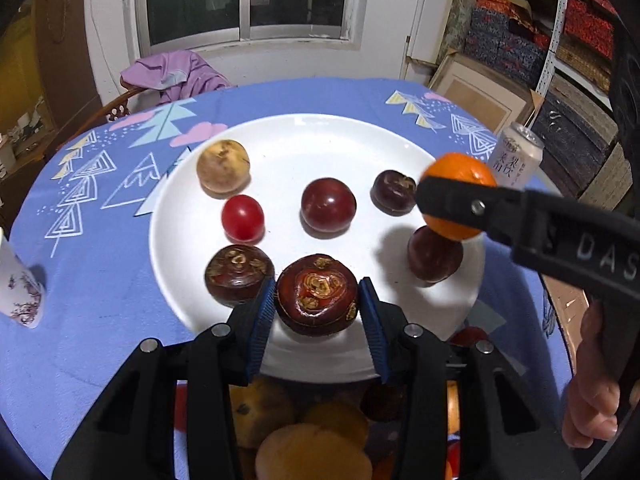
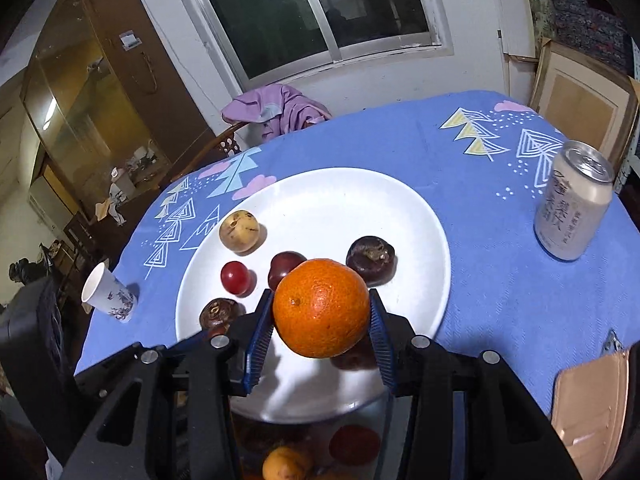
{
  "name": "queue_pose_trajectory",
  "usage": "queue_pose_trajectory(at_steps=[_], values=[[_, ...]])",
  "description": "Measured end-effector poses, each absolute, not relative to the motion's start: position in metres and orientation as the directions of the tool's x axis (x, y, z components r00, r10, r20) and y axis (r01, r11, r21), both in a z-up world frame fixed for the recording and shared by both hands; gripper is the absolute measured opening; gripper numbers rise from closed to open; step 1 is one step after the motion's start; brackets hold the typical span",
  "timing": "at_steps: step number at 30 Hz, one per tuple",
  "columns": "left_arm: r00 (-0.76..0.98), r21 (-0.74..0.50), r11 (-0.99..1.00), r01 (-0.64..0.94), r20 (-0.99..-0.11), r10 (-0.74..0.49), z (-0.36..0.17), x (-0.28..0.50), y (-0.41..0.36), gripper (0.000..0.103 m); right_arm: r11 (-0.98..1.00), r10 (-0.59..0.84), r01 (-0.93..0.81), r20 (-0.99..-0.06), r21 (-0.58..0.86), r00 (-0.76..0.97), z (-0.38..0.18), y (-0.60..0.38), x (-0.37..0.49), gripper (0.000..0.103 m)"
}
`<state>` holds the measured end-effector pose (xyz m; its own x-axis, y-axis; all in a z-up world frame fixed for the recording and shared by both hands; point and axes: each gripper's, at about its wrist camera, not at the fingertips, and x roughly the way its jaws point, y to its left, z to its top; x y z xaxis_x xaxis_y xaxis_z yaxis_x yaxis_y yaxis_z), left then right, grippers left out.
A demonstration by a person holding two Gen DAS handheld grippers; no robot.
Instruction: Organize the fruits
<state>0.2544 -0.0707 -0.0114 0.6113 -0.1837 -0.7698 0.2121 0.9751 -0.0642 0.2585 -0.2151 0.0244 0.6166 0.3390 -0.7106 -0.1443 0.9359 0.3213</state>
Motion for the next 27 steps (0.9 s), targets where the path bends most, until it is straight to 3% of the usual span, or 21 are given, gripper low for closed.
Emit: queue_pose_trajectory(at_steps=[3,7,17,21,27], values=[[0.596,-0.085,0.972,0.219,-0.777,-0.202,-0.017,0.259,-0.070,0.042,0.921,0.380,-0.167,-0.713,0.352,0.589,0.014,-0.210,0.271,0.047],[0.611,-0.120,0.972,0.201,-0.760,-0.221,-0.014,0.257,-0.063,0.066,0.914,0.399,-0.190,-0.705,0.359,0.587,0.008,-0.207,0.274,0.052],[0.650,-0.142,0.976,0.164,-0.728,-0.215,0.016,0.229,-0.039,0.066,0.896,0.415,-0.160,-0.652,0.414,0.634,0.044,-0.229,0.243,0.058],[0.677,-0.141,0.985,0.102,-0.715,-0.172,0.024,0.200,-0.011,0.066,0.910,0.383,-0.158,-0.629,0.384,0.676,0.056,-0.240,0.202,0.072],[0.672,-0.139,0.990,0.013,-0.732,-0.111,0.005,0.157,0.018,0.066,0.923,0.340,-0.125,-0.620,0.363,0.707,0.045,-0.259,0.143,0.072]])
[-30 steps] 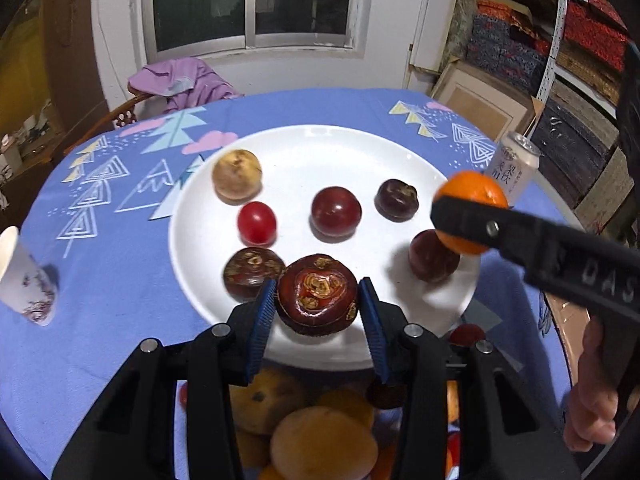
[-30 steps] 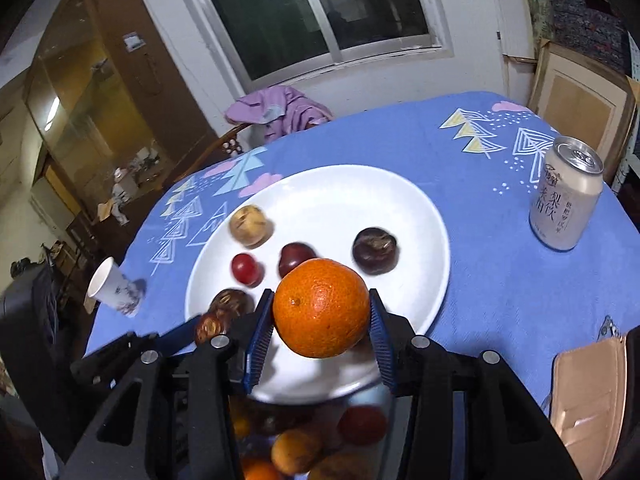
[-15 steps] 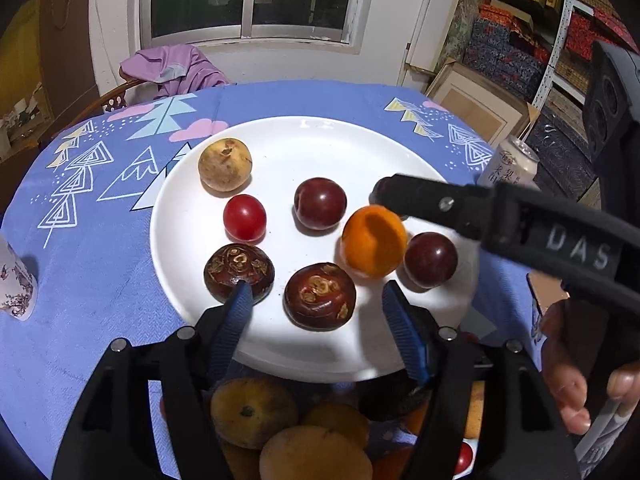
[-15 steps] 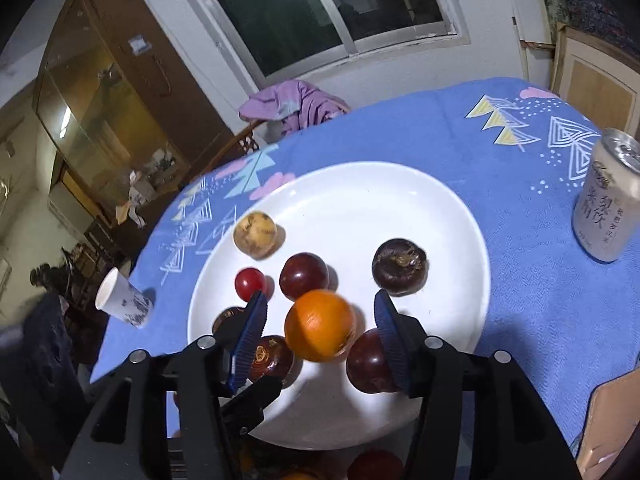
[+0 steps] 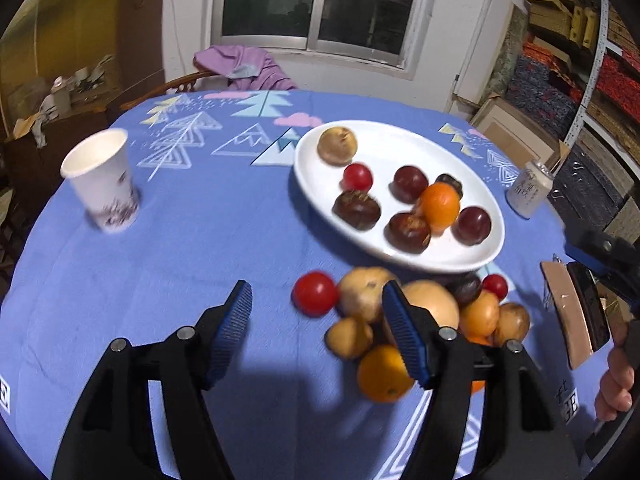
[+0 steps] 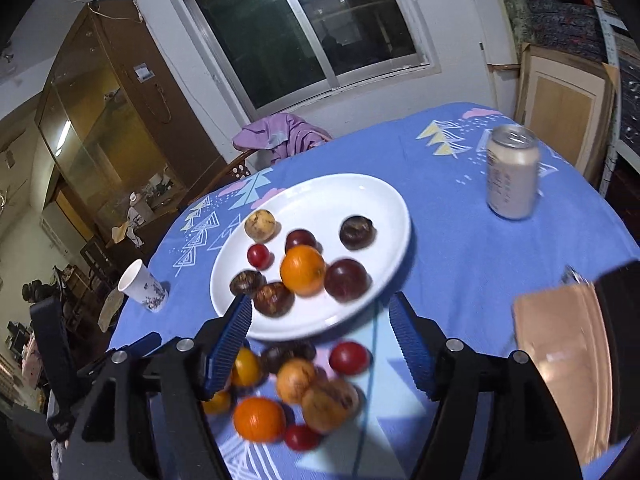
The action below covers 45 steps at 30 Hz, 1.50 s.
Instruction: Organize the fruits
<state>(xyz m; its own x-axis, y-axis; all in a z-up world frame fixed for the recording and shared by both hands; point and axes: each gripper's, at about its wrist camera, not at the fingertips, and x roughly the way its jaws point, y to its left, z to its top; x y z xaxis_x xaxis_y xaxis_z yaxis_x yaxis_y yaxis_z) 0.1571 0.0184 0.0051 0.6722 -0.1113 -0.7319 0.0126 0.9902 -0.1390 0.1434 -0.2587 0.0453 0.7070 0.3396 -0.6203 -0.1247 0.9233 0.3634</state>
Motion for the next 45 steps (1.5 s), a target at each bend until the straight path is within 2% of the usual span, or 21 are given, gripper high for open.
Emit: queue_pose_trajectory(at_steps=[5,9,13,16,18,21,27,31,39,45], values=[[0.710,-0.117,0.993,0.031,-0.696,-0.104,0.006,0.139,0.009,0.066,0.939,0.297,-0.104,-0.626,0.327,0.721,0.035,-0.270,0.111,0.073],[0.750,-0.028,0.998,0.049,-0.659,-0.055,0.010,0.129,-0.014,0.066,0.934,0.300,-0.090,-0.621,0.346,0.725,0.036,-0.276,0.111,0.073],[0.748,0.023,0.998,0.060,-0.663,-0.030,0.006,0.126,-0.030,0.067,0.935,0.301,-0.088,-0.635,0.344,0.712,0.035,-0.277,0.113,0.073],[0.753,0.036,0.998,0.042,-0.658,-0.008,0.005,0.124,-0.032,0.074,0.939,0.297,-0.092,-0.645,0.331,0.704,0.035,-0.273,0.112,0.073],[0.755,0.040,0.998,0.038,-0.655,-0.003,0.005,0.122,-0.034,0.075,0.938,0.305,-0.105,-0.645,0.329,0.701,0.036,-0.270,0.110,0.074],[0.761,0.044,0.998,0.040,-0.649,-0.002,0.006,0.118,-0.037,0.078,0.942,0.300,-0.114,-0.636,0.316,0.711,0.039,-0.265,0.104,0.086],[0.775,0.088,0.996,0.025,-0.630,0.036,0.003,0.100,-0.044,0.088,0.947,0.306,-0.155,-0.642,0.281,0.703,0.036,-0.250,0.098,0.086],[0.772,0.107,0.994,0.017,-0.634,0.055,-0.002,0.090,-0.040,0.089,0.953,0.296,-0.175,-0.648,0.246,0.702,0.033,-0.240,0.093,0.086],[0.749,0.087,0.996,-0.027,-0.658,0.078,-0.010,0.092,-0.020,0.089,0.962,0.274,-0.205,-0.693,0.183,0.667,0.011,-0.223,0.076,0.087],[0.725,0.006,0.994,-0.105,-0.684,0.081,-0.007,0.103,0.012,0.090,0.962,0.238,-0.265,-0.696,0.072,0.677,0.007,-0.203,0.068,0.087]])
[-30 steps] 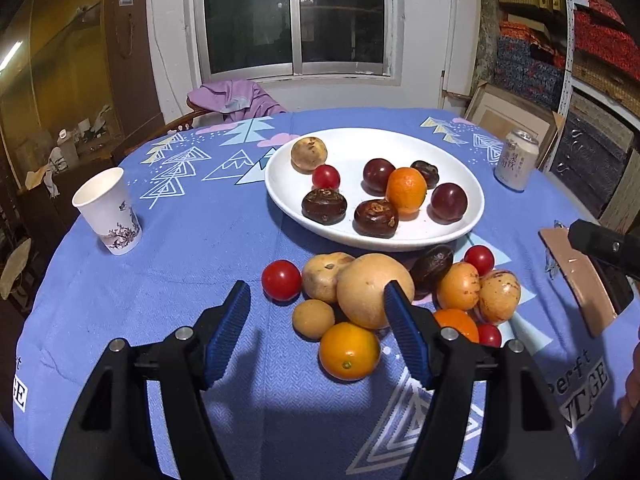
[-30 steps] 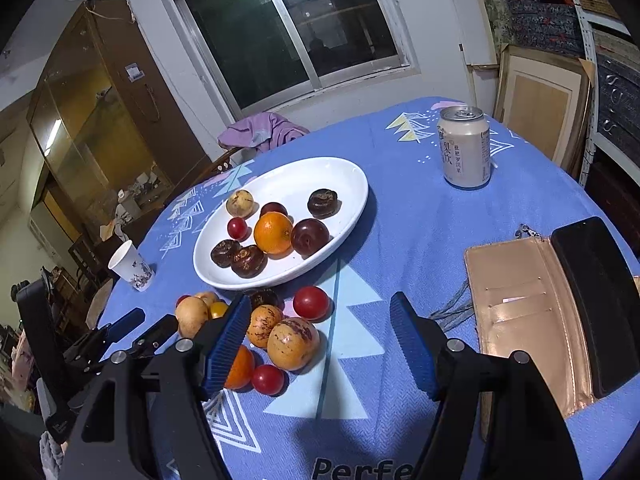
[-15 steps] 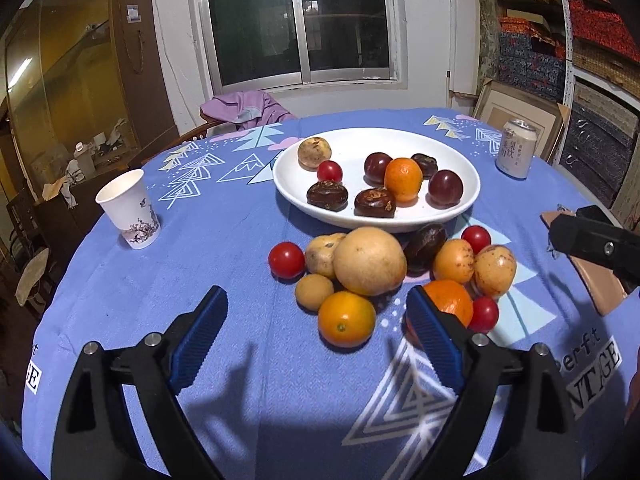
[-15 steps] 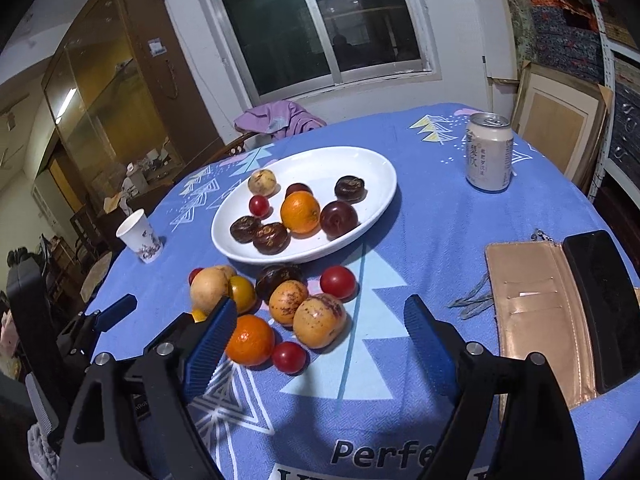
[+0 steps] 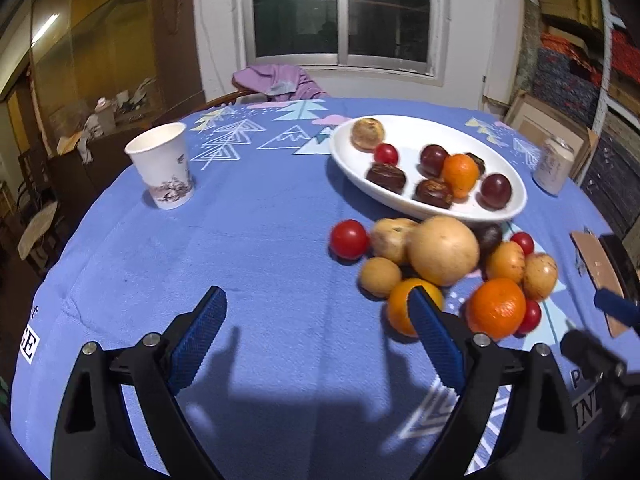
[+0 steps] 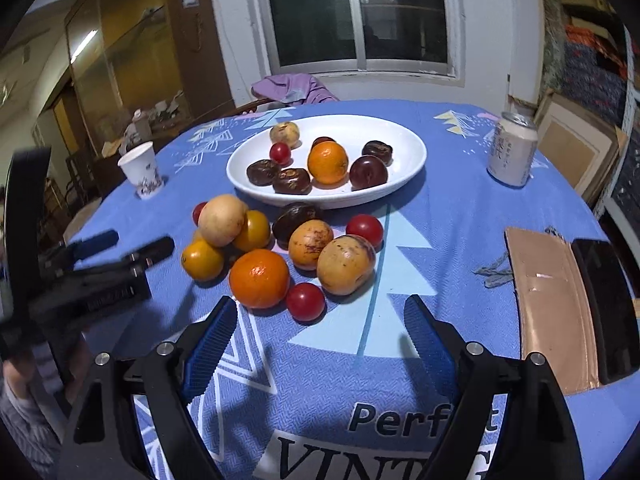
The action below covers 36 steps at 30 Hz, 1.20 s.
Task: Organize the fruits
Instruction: 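Grasp a small orange citrus fruit with the left tool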
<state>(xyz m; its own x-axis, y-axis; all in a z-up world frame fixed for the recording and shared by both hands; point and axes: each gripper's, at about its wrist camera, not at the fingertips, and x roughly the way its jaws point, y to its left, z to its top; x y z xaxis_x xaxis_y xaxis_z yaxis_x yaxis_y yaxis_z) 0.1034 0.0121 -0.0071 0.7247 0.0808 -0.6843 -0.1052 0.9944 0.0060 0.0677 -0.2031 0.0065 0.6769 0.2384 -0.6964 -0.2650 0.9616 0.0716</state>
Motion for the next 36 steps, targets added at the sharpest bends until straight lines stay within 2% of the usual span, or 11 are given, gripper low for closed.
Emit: queue_pose_trajectory(at_steps=[8,11,13,16,26,28,31,36], values=[[0.699,-0.086,0.980,-0.177,-0.712,0.064,-0.007,0.111,0.044,0.090,0.956,0.225,-0.292,-0.689,0.020,0.689,0.004,-0.197,0.067,0.084],[0.709,-0.048,0.988,-0.148,-0.702,0.072,-0.007,0.109,0.035,0.090,0.950,0.238,-0.311,-0.692,0.020,0.681,0.003,-0.195,0.067,0.074],[0.715,-0.020,0.993,-0.118,-0.696,0.071,-0.007,0.106,0.025,0.090,0.946,0.245,-0.324,-0.702,0.022,0.669,0.001,-0.193,0.068,0.059],[0.717,0.000,0.997,-0.071,-0.695,0.051,-0.008,0.104,0.012,0.090,0.941,0.255,-0.335,-0.719,0.033,0.647,-0.004,-0.192,0.070,0.051],[0.709,0.025,0.998,0.053,-0.705,-0.020,-0.022,0.104,-0.016,0.089,0.954,0.215,-0.299,-0.727,0.013,0.653,-0.009,-0.194,0.075,0.051],[0.688,0.019,0.997,0.074,-0.725,-0.037,-0.028,0.108,-0.018,0.081,0.955,0.216,-0.295,-0.725,0.019,0.654,-0.008,-0.196,0.076,0.051],[0.657,-0.003,0.995,0.103,-0.750,-0.071,-0.035,0.115,-0.022,0.073,0.956,0.220,-0.292,-0.730,0.029,0.647,-0.008,-0.198,0.077,0.051],[0.637,-0.054,0.992,0.111,-0.763,-0.113,-0.039,0.125,-0.020,0.067,0.953,0.225,-0.302,-0.733,0.028,0.642,-0.008,-0.197,0.076,0.051]])
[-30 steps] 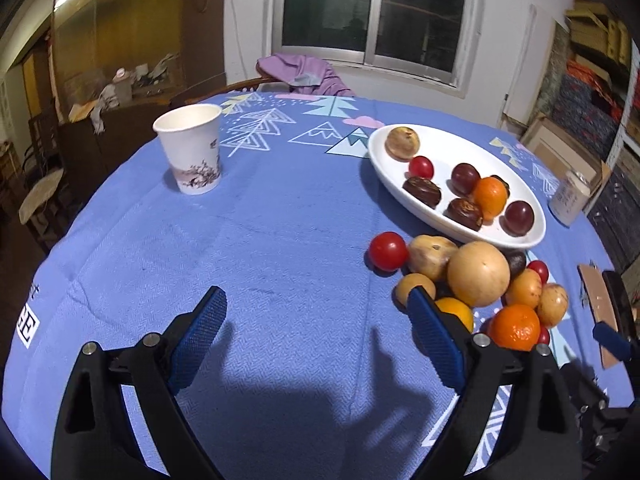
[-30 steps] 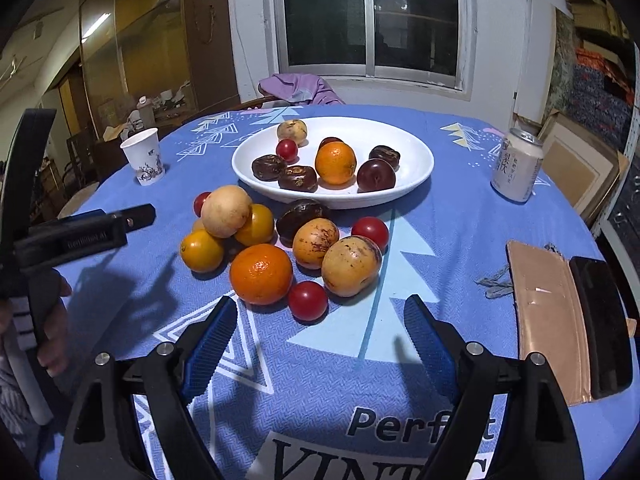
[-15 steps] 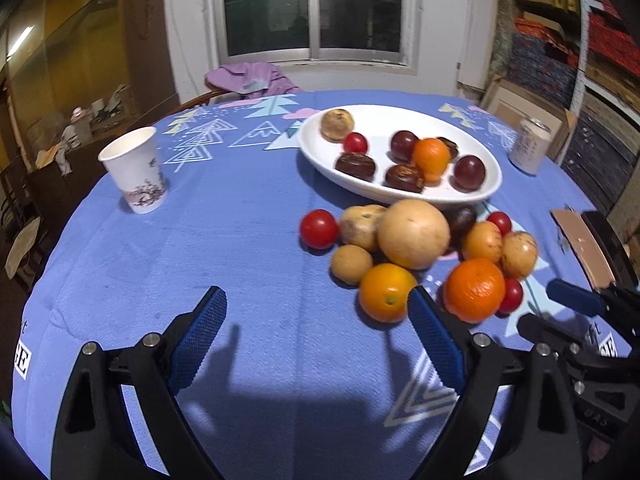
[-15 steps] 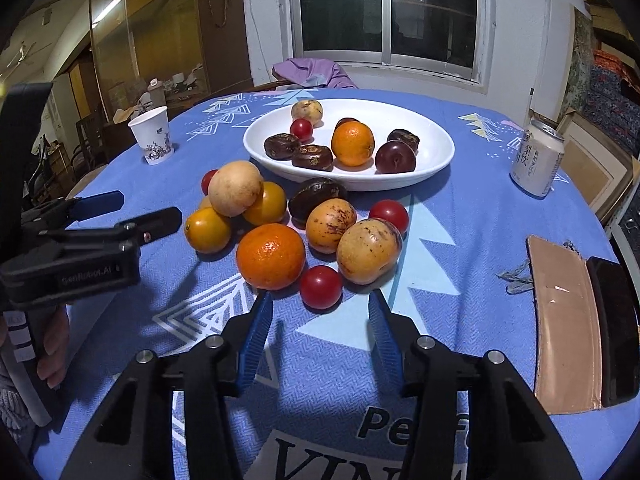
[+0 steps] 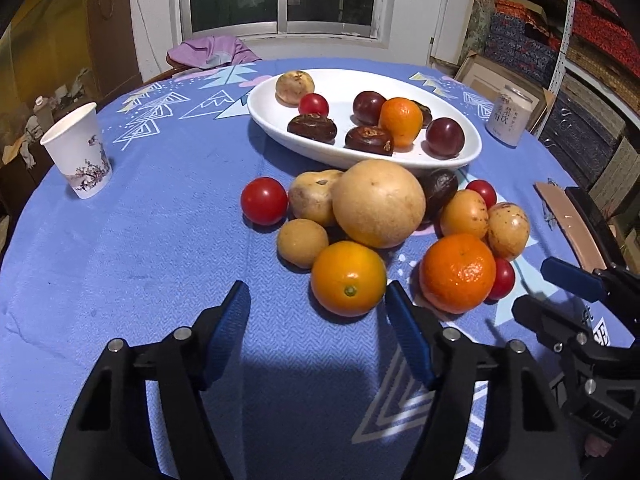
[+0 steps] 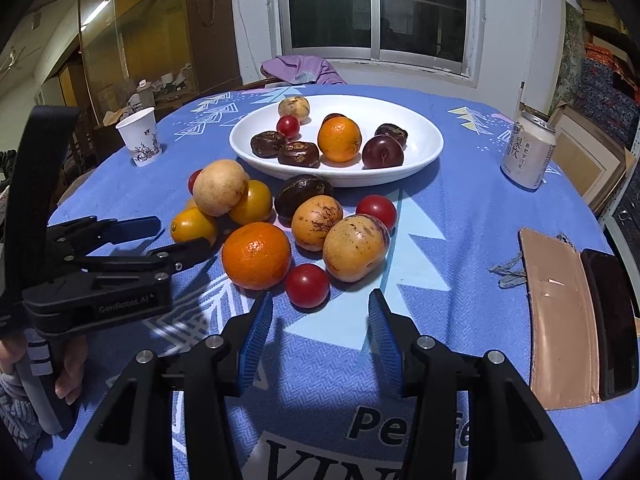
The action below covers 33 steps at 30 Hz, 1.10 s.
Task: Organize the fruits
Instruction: 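Grasp a small orange citrus fruit with the left tool, then grasp a red cherry tomato with the right tool while the left tool holds the citrus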
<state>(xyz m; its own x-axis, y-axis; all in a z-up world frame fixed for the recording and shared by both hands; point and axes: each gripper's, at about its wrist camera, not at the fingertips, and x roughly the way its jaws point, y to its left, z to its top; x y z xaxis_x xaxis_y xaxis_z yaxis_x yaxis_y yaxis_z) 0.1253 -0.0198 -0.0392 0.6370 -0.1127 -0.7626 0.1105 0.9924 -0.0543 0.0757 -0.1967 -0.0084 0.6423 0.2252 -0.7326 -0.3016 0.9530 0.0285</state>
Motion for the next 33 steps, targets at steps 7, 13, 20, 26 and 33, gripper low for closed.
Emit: queue_pose_trajectory(at_steps=[7,13,20,26,33], values=[[0.607,-0.098,0.977,0.187,-0.771,-0.194,-0.043,0.132,-0.029,0.038,0.953,0.226,-0.302,-0.744,0.034,0.628,-0.012,-0.196,0.078,0.051],[0.609,-0.108,0.980,0.165,-0.771,-0.188,-0.042,0.126,-0.023,0.038,0.952,0.233,-0.304,-0.747,0.044,0.622,-0.013,-0.196,0.079,0.051],[0.608,-0.080,0.989,0.125,-0.781,-0.140,-0.040,0.093,-0.002,0.038,0.949,0.248,-0.310,-0.751,0.061,0.612,-0.014,-0.197,0.080,0.051],[0.607,-0.073,0.988,0.136,-0.782,-0.142,-0.041,0.087,-0.003,0.038,0.946,0.257,-0.320,-0.736,0.057,0.627,-0.014,-0.192,0.080,0.049],[0.611,-0.050,0.989,0.138,-0.782,-0.125,-0.041,0.085,-0.006,0.038,0.939,0.288,-0.328,-0.756,0.103,0.587,-0.020,-0.189,0.089,0.033]])
